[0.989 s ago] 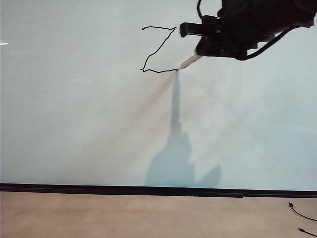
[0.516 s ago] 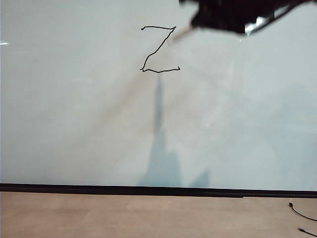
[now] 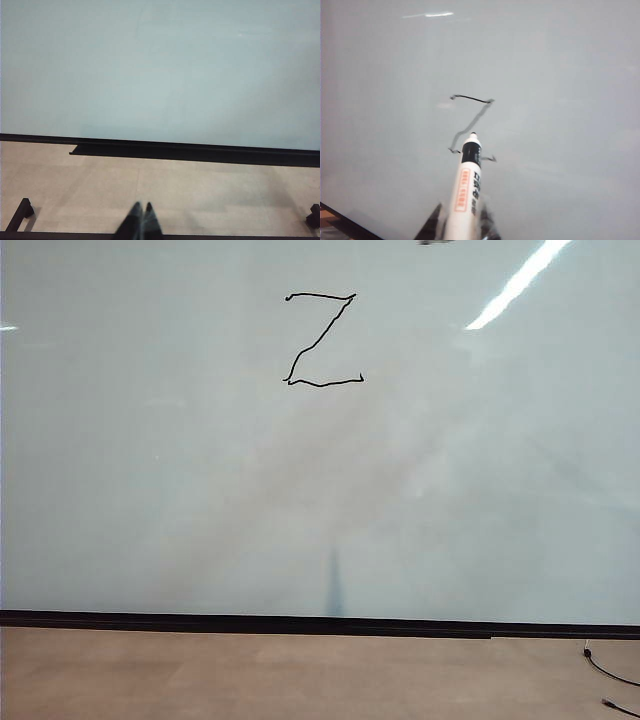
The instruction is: Pick up the pen on the shelf to the right of the whiteboard and write the letter Z.
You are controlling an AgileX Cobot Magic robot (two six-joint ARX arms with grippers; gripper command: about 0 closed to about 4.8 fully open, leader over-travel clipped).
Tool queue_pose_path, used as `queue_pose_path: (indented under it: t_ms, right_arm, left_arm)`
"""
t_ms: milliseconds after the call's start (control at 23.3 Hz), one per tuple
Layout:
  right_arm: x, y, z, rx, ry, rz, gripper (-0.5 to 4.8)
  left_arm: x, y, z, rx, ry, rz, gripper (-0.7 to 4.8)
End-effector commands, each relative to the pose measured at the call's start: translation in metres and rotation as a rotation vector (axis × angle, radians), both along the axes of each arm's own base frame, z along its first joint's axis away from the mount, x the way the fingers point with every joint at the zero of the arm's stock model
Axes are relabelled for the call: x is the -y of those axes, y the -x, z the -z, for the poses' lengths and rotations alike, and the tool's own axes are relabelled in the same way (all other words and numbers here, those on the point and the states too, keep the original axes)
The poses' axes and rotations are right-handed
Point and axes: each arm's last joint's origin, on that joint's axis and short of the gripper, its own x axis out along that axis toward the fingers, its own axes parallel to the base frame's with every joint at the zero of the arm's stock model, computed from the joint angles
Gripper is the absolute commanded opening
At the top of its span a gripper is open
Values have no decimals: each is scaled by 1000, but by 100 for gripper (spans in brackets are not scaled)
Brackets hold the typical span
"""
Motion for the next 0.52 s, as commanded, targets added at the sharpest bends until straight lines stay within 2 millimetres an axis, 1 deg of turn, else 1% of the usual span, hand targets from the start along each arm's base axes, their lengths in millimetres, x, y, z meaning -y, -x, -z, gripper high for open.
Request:
queue_pose_path:
  t_ms: [43, 172, 258, 387, 516]
  right_arm:
    - [12, 11, 7, -49, 39, 47, -5]
    - [24, 23, 10, -71, 78, 73, -5]
    - [31, 28, 11, -74, 80, 93, -5]
    - [47, 43, 16, -66, 74, 134, -5]
    - [48, 44, 19, -46, 68, 120, -5]
  left_arm:
    - [0, 0, -1, 7, -5, 1, -4]
    - [0, 0, -1, 7, -5, 1, -4]
    - [0, 0, -1, 7, -5, 1, -4]
    - [0, 0, -1, 7, -5, 1, -5]
    - [0, 0, -1, 7, -5, 1, -4]
